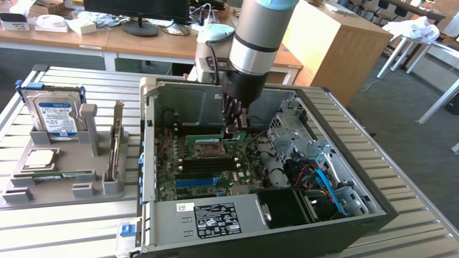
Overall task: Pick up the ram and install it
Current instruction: 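Pick up the ram and move it above insertion slot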
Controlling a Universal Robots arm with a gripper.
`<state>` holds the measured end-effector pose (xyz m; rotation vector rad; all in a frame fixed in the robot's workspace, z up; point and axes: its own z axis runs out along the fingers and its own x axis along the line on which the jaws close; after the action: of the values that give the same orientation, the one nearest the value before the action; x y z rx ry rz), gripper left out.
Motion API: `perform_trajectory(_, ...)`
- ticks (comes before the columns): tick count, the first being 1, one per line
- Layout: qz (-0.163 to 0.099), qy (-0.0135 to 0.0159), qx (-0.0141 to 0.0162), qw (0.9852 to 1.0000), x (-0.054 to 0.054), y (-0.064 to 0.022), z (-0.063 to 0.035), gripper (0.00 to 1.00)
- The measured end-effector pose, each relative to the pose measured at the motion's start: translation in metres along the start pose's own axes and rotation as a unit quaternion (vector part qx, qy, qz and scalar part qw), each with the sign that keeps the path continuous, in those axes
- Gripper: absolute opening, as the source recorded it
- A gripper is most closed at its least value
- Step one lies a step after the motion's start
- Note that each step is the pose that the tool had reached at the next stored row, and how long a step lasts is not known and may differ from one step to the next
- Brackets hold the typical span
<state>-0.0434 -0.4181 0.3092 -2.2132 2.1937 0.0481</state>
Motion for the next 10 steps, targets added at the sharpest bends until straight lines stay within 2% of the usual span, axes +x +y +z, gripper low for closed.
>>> perform_trajectory(10, 0.000, -0.0001, -0.0001, 1.0000, 0.0004, 0.0007, 0.0112, 0.12)
